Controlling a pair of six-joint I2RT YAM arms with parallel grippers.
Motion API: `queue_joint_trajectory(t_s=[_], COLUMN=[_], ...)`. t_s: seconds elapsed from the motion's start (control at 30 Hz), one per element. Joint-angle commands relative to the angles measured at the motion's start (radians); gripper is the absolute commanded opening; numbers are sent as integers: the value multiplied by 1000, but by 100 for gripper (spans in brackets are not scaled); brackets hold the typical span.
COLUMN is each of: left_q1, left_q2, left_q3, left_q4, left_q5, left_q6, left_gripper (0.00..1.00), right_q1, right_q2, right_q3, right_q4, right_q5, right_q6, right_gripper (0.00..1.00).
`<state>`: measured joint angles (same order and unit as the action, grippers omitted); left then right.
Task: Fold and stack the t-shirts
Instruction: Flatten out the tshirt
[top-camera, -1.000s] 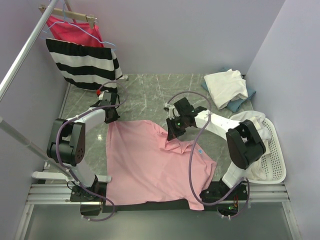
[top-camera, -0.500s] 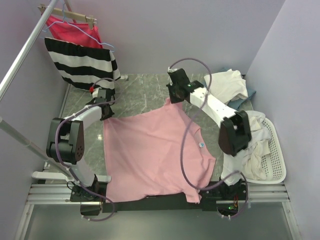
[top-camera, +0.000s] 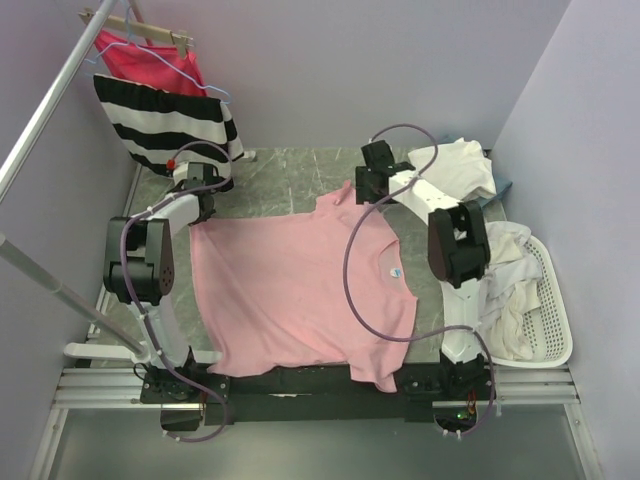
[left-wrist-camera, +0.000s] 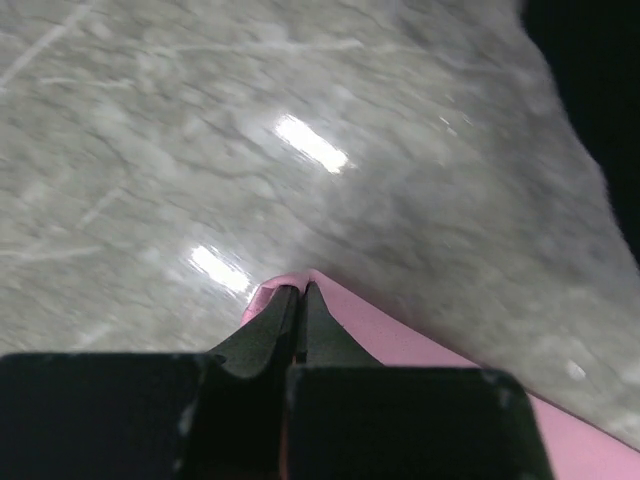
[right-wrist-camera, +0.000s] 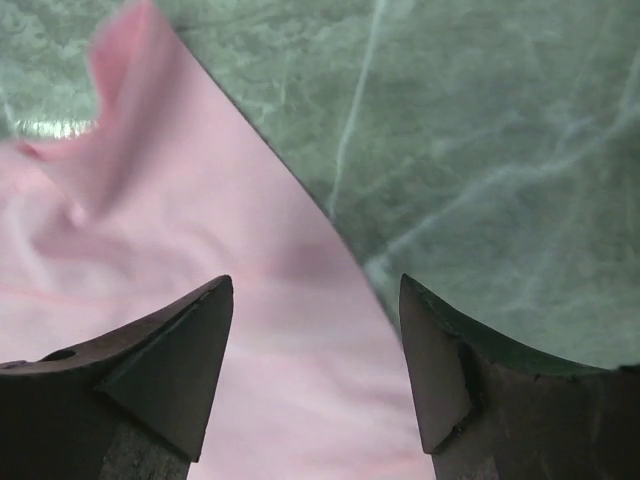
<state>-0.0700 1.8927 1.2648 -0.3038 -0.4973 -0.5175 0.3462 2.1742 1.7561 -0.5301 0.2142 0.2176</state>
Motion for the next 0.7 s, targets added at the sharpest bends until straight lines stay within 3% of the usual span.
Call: queue_joint_trajectory(t_s=[0.0, 0.13, 0.37, 0.53, 0.67], left_q1=[22, 21, 21, 21, 21], left_q2=[6, 61, 88, 86, 97], left_q3=[74, 142, 174, 157, 151], left_q4=[45, 28, 11, 17, 25], left_q5=[-11, 48, 91, 101, 111], left_q6=[31, 39, 40, 47, 54], left_gripper=[1, 1, 1, 1, 1], right_q1=[-33, -38, -55, -90, -121], right_q2=[-197, -163, -39, 9, 21], right_q3=[-119, -113, -104, -147, -165], right_q4=[122, 75, 165, 214, 164], right_q5=[-96, -322, -608, -633, -555], right_q6=[-1, 0, 86, 155, 170], right_gripper=[74, 71, 61, 60, 60])
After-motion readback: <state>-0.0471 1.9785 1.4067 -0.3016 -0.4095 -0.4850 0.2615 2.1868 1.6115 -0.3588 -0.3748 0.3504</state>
